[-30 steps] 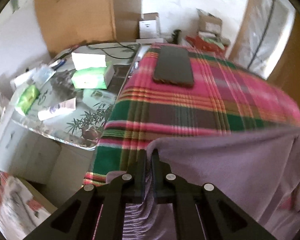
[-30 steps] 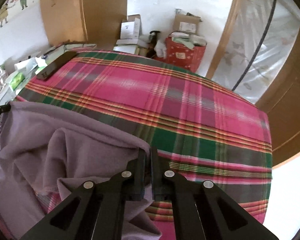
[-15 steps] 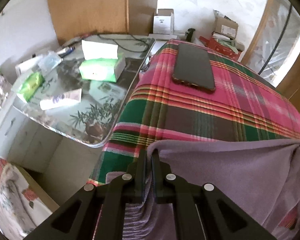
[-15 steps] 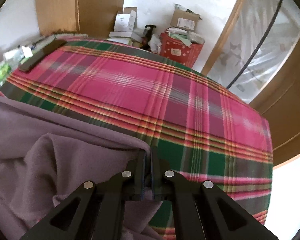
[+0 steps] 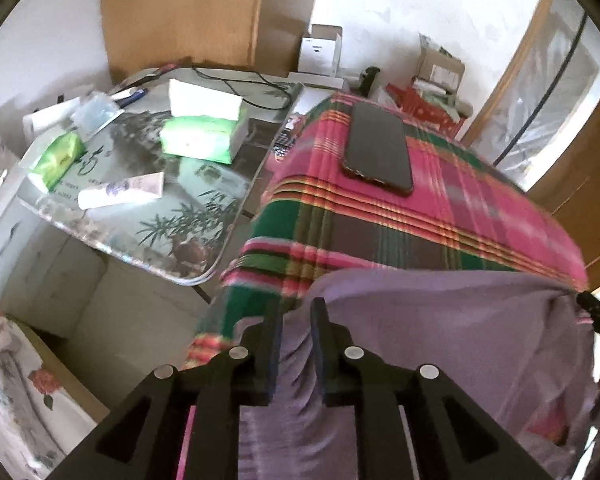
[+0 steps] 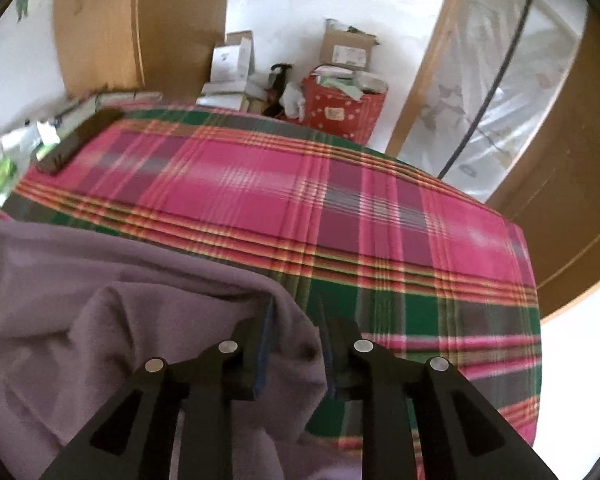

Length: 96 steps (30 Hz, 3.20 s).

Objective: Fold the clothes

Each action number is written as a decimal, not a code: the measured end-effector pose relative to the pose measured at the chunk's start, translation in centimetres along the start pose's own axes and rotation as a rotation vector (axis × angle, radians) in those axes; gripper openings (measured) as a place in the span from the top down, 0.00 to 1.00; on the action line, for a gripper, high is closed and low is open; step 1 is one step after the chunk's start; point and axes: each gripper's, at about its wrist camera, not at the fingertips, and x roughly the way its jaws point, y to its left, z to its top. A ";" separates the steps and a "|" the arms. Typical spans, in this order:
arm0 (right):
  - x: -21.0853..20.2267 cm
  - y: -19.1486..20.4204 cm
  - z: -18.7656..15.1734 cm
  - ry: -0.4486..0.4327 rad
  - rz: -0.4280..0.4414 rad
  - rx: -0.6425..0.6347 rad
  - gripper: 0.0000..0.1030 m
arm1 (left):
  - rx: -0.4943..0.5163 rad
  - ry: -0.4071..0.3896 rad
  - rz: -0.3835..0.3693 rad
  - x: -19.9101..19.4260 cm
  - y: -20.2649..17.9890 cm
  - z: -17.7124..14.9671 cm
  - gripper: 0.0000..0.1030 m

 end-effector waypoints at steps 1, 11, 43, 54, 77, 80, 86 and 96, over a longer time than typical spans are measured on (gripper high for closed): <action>-0.7 0.0 -0.2 -0.013 -0.010 0.008 0.78 | 0.006 -0.001 -0.002 -0.6 0.4 -0.4 0.81; -7.7 3.5 -4.0 -0.098 0.171 0.006 0.77 | 0.023 0.165 -0.063 -3.0 3.3 -8.2 0.81; -13.3 30.0 -16.0 0.089 0.729 -0.284 0.66 | -0.067 0.277 -0.496 -5.0 7.5 -16.1 0.71; -12.5 29.5 -16.5 0.099 0.766 -0.187 0.66 | -0.241 0.265 -0.654 -4.6 9.6 -17.0 0.71; -12.4 30.8 -17.1 0.109 0.805 -0.145 0.65 | -0.305 0.187 -0.643 -4.3 10.3 -16.3 0.96; -12.8 31.3 -16.8 0.100 0.819 -0.151 0.65 | -0.306 0.159 -0.631 -5.2 10.8 -15.9 0.96; -13.4 32.6 -16.5 0.086 0.854 -0.165 0.65 | -0.332 0.165 -0.577 -4.5 11.9 -16.0 0.96; -13.0 31.0 -16.3 0.076 0.834 -0.110 0.65 | -0.259 0.149 -0.472 -4.7 10.8 -16.4 0.93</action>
